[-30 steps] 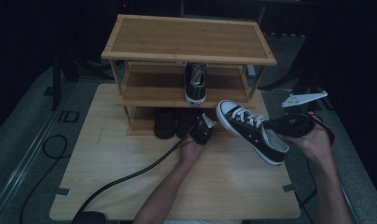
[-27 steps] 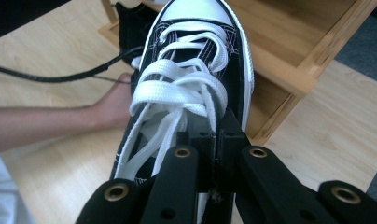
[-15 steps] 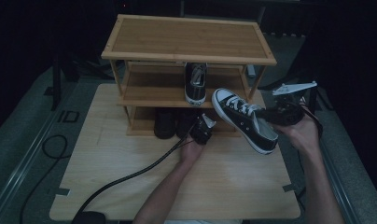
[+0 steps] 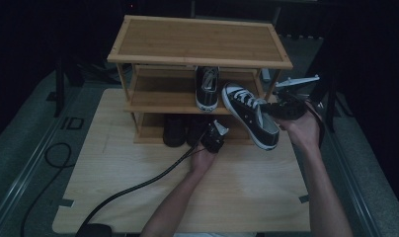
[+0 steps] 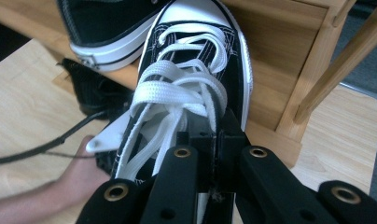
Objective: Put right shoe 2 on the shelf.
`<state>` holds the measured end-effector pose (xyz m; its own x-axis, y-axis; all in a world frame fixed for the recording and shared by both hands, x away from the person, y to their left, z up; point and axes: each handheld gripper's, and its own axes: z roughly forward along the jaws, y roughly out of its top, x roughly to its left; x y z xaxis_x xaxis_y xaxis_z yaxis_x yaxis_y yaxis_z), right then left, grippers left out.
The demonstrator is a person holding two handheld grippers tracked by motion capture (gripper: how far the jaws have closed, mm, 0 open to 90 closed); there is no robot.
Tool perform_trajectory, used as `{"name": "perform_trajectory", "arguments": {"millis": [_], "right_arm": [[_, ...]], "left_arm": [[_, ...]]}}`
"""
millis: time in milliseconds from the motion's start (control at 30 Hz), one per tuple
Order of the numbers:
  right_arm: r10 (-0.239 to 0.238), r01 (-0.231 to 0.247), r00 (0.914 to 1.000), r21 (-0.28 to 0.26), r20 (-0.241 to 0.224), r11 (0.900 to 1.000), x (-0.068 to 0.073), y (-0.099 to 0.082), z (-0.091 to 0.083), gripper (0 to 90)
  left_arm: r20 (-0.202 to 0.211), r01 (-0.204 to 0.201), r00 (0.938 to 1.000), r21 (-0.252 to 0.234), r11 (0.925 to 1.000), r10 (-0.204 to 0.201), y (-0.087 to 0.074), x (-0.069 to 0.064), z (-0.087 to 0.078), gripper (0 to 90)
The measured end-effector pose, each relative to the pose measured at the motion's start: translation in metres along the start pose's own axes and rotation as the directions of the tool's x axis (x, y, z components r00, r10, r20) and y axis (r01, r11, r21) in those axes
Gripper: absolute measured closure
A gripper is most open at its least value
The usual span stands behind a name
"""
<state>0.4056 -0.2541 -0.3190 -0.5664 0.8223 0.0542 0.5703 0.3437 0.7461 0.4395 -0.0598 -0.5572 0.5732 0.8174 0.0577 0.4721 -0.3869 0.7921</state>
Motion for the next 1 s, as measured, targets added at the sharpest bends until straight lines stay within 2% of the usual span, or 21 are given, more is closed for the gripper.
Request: {"name": "perform_trajectory", "arguments": {"millis": [67, 200, 567, 700, 1000], "right_arm": [[0.018, -0.018, 0.9998, -0.005, 0.010, 0.9998, 0.000, 0.003, 0.004, 88.4], [0.017, -0.017, 0.9994, -0.003, 0.029, 0.9999, 0.002, 0.008, 0.010, 88.4], [0.063, -0.062, 0.9968, -0.024, 0.050, 0.9978, 0.003, 0.018, 0.019, 88.4], [0.094, -0.091, 0.9940, -0.041, 0.056, 0.9949, 0.004, 0.023, 0.023, 88.4], [0.136, -0.128, 0.9858, -0.083, 0.099, 0.9884, 0.008, 0.027, 0.033, 88.3]], "left_arm": [[0.000, 0.000, 1.0000, 0.000, 1.0000, 0.000, 0.000, 0.000, 0.000, 90.0], [0.000, 0.000, 1.0000, 0.000, 1.0000, 0.000, 0.000, 0.000, 0.000, 90.0], [0.000, 0.000, 1.0000, 0.000, 1.0000, 0.000, 0.000, 0.000, 0.000, 90.0], [0.000, 0.000, 1.0000, 0.000, 1.0000, 0.000, 0.000, 0.000, 0.000, 90.0], [0.001, 0.001, 1.0000, -0.001, 1.0000, -0.001, 0.000, 0.000, 0.000, 90.0]]}}
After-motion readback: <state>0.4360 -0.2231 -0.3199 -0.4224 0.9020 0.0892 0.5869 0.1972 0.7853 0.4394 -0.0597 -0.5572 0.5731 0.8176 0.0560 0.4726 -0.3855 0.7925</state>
